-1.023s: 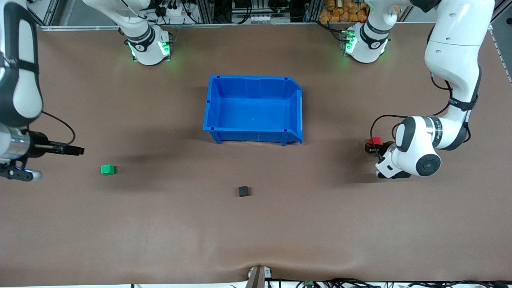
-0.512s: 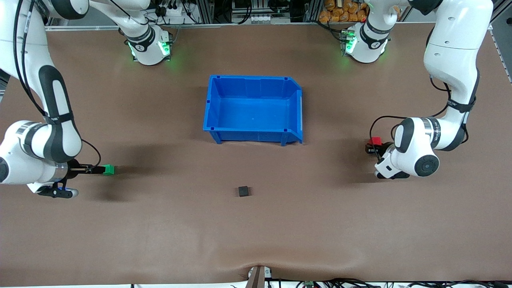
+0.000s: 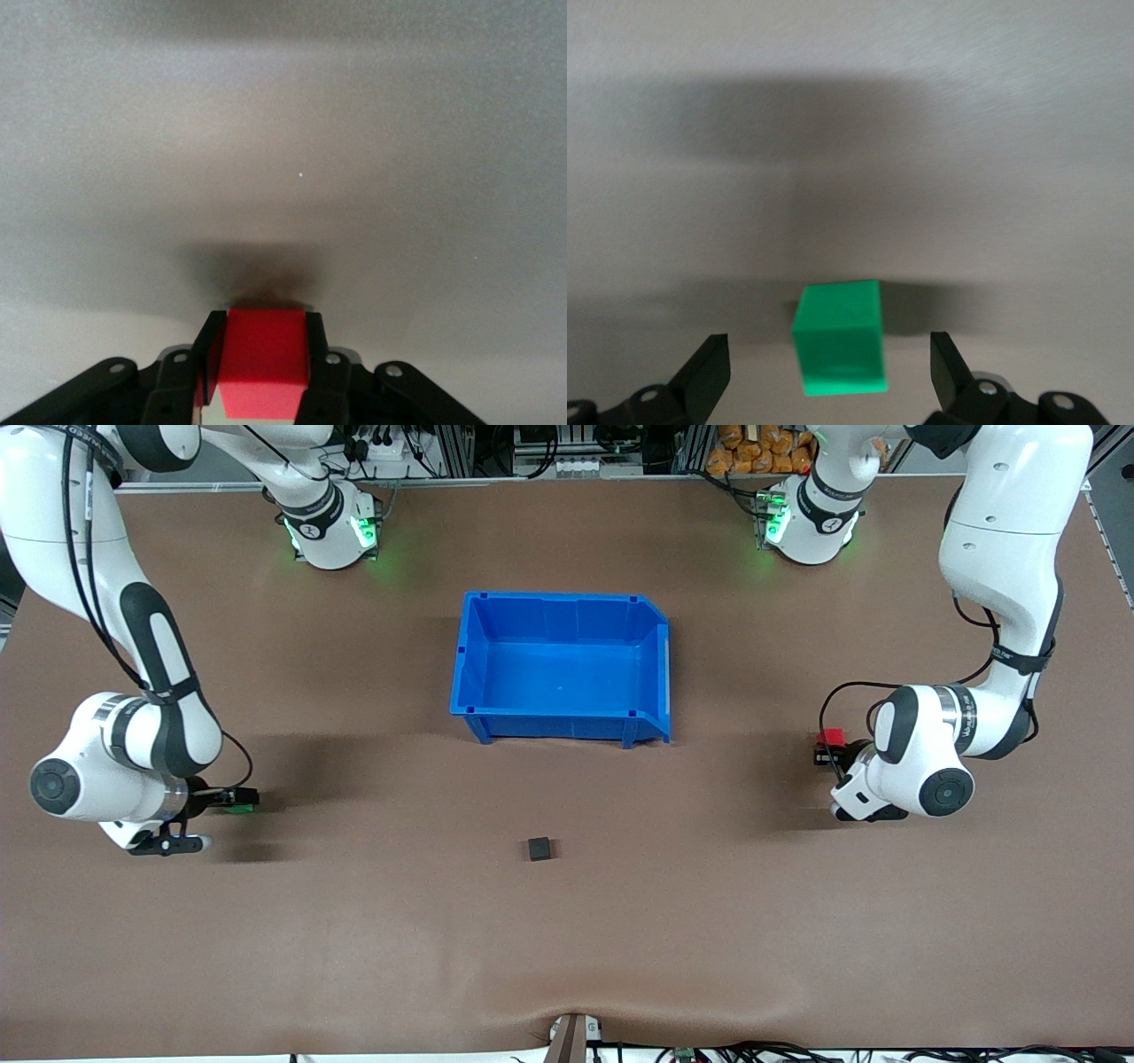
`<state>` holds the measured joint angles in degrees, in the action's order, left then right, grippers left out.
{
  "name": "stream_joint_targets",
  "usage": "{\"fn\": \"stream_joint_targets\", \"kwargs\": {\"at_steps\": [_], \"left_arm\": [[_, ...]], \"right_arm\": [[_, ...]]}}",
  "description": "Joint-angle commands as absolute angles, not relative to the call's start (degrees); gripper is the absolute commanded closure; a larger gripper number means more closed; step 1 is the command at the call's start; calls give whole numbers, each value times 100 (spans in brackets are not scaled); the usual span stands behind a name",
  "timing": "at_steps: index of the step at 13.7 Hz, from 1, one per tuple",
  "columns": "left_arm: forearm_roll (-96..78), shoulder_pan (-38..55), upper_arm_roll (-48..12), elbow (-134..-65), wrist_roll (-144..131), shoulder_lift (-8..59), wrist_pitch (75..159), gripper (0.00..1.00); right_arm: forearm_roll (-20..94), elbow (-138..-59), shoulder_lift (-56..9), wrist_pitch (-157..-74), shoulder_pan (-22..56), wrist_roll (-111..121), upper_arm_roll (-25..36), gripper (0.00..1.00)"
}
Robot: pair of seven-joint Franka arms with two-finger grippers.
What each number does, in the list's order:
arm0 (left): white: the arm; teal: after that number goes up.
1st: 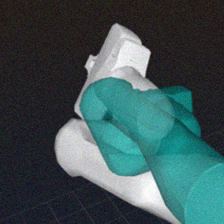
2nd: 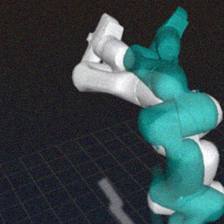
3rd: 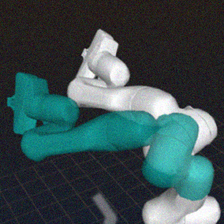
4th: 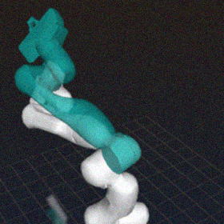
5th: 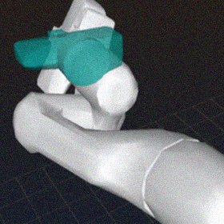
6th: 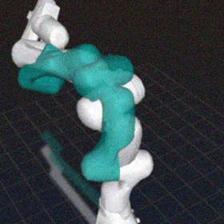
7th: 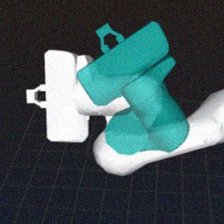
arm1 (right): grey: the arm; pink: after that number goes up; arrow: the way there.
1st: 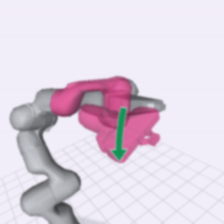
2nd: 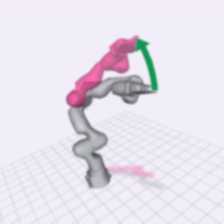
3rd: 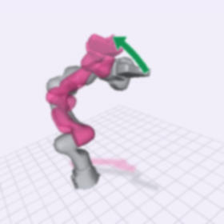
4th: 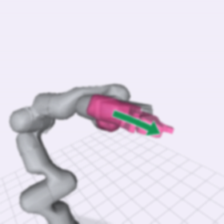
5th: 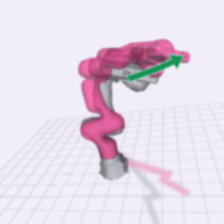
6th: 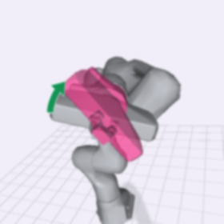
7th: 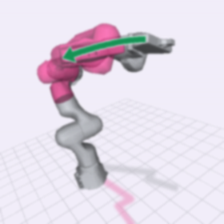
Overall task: Attach green and red cubes to black cube
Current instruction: 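Grasp the red cube with the left gripper while the right gripper reaches the green cube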
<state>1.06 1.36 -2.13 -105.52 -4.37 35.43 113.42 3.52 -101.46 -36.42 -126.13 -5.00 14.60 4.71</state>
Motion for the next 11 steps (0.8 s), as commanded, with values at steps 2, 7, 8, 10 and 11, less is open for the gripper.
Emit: {"fn": "stream_joint_targets", "kwargs": {"at_steps": [2,7,8,10,11], "left_arm": [[123,97,-229,-10503,-475,3516,11338,84],[106,158,-237,-9697,-1379,3752,11312,83],[18,184,-237,-9468,-1397,3883,11312,83],[-315,167,-229,-8993,-1616,4226,11312,84],[-447,202,-229,-8843,-1782,4358,11312,84]], "right_arm": [[369,-10213,-3647,-12849,-510,1827,483,33],[360,-10230,-3709,-13105,-598,2715,483,100],[360,-10230,-3726,-13096,-589,2725,483,100],[360,-10230,-3727,-13087,-589,2733,483,100],[360,-10222,-3727,-13087,-589,2751,483,100]]}}
